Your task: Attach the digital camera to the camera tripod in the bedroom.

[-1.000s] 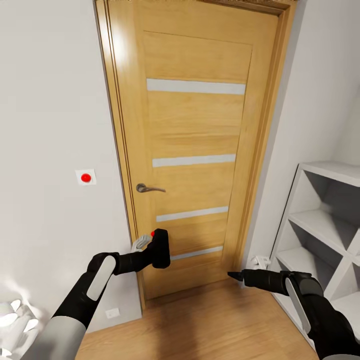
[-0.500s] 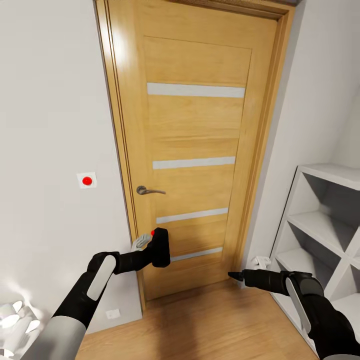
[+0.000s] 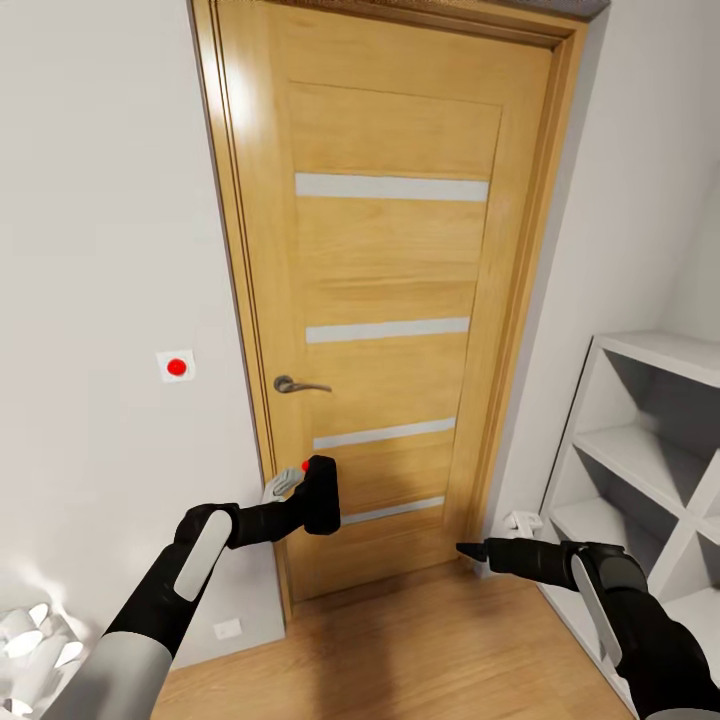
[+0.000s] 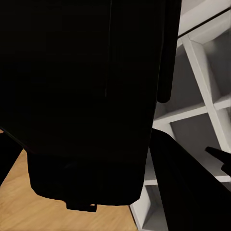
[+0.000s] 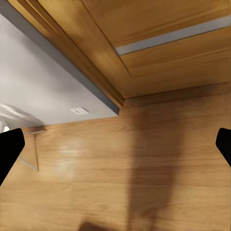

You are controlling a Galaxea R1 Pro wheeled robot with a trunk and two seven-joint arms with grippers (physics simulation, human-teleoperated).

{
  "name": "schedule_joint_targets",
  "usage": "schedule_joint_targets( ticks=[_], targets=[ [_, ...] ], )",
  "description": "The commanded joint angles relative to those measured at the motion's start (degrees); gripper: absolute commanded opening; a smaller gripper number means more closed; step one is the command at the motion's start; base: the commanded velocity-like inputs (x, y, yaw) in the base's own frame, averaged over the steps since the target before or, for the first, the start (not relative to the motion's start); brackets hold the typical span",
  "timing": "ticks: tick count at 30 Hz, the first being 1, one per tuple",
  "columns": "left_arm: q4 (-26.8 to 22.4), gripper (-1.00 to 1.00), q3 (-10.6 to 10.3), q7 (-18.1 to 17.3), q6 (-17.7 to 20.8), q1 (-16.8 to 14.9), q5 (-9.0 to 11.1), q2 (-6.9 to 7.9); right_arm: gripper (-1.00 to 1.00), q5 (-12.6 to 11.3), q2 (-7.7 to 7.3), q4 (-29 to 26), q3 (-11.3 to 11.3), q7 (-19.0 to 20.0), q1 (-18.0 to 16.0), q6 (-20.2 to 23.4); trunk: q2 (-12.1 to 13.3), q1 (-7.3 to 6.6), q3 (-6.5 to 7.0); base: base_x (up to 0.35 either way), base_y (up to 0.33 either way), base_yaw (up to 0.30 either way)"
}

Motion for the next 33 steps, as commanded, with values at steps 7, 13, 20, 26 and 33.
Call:
schedule_joint_targets(
  ticks=[7, 13, 20, 26, 33],
  targets=[
    [0.0, -1.0, 0.0, -0.5, 0.1, -0.1, -0.3, 0.03, 1.0, -0.3, 0.0, -0.1, -0.1, -0.1, 0.0, 0.5, 2.7, -1.53, 1.17, 0.0, 0.0, 0.0],
    [0.0, -1.0, 0.0, -0.5, 0.1, -0.1, -0.3, 0.03, 1.0, -0.4, 0.0, -0.1, -0.1, -0.1, 0.0, 0.5, 5.2, -2.85, 2.24, 0.0, 0.0, 0.0],
    [0.1, -1.0, 0.0, -0.5, 0.1, -0.1, -0.3, 0.03, 1.0, -0.6, -0.12, 0.3, 0.1, -0.1, 0.0, 0.7, 8.0, -4.38, 3.5, 0.0, 0.0, 0.0],
    [0.4, -1.0, 0.0, -0.4, 0.1, -0.1, -0.3, 0.03, 1.0, -0.6, -0.02, 0.6, 0.1, 0.0, 0.0, 0.8, 10.4, -5.7, 4.58, 0.0, 0.0, 0.0],
    [0.5, -1.0, -0.1, -0.4, 0.0, -0.1, -0.3, 0.03, 1.0, -0.7, -0.12, 0.8, 0.0, -0.1, 0.0, 0.8, 13.2, -7.24, 5.83, 0.0, 0.0, 0.0]
  ],
)
